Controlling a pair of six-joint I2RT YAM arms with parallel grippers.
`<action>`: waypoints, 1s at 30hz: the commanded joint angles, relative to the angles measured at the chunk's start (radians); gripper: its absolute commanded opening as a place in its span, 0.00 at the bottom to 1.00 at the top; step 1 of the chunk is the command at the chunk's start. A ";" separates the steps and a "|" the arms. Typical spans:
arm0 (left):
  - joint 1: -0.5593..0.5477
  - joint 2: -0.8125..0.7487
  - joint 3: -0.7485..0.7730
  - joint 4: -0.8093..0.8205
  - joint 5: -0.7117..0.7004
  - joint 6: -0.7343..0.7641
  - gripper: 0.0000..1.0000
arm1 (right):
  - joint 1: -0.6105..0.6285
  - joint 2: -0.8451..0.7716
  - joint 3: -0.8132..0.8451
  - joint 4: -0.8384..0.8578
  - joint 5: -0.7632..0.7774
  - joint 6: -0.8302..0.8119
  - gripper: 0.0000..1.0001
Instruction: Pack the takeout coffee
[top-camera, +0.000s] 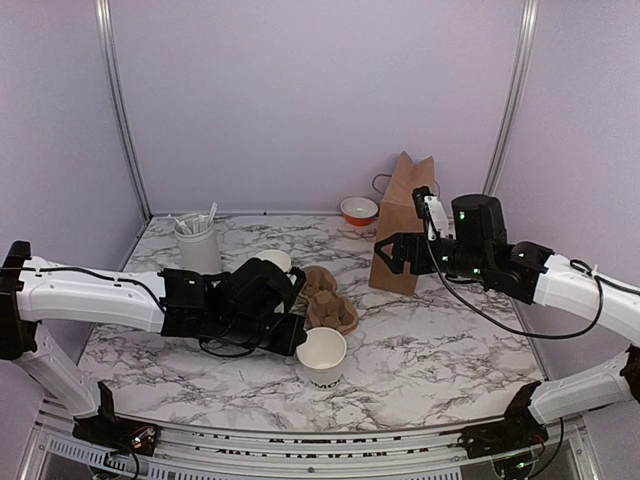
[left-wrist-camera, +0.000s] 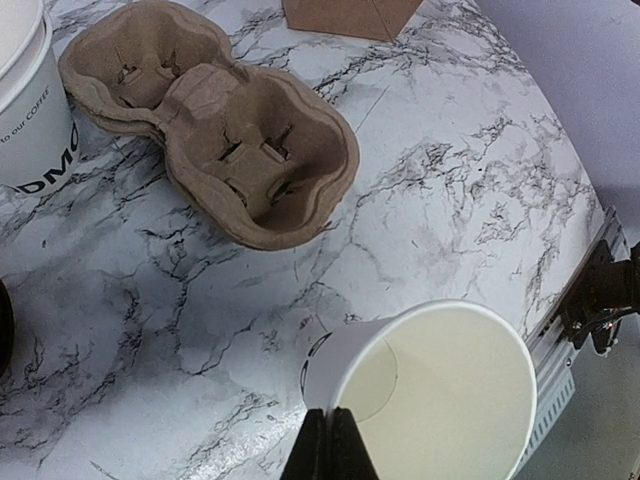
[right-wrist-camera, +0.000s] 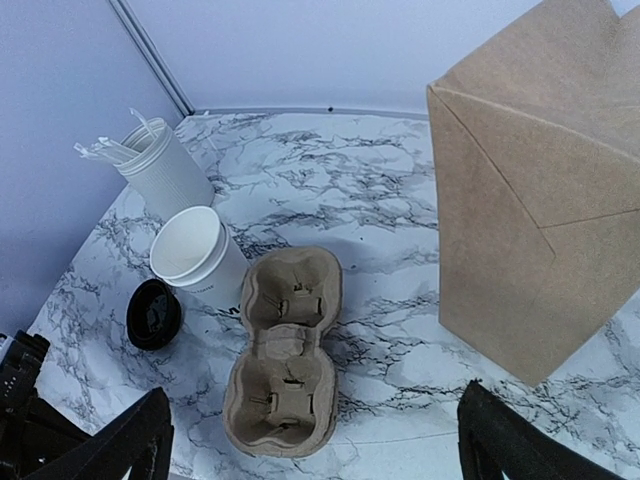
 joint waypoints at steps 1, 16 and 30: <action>-0.020 0.023 -0.013 0.031 -0.037 -0.004 0.04 | 0.006 -0.012 0.039 0.013 0.022 0.008 0.96; -0.031 -0.037 -0.016 0.025 -0.080 0.023 0.28 | 0.007 -0.025 0.077 -0.023 0.060 0.000 0.96; 0.077 -0.244 -0.064 -0.145 -0.216 -0.055 0.36 | 0.007 -0.009 0.083 -0.055 0.015 0.023 0.96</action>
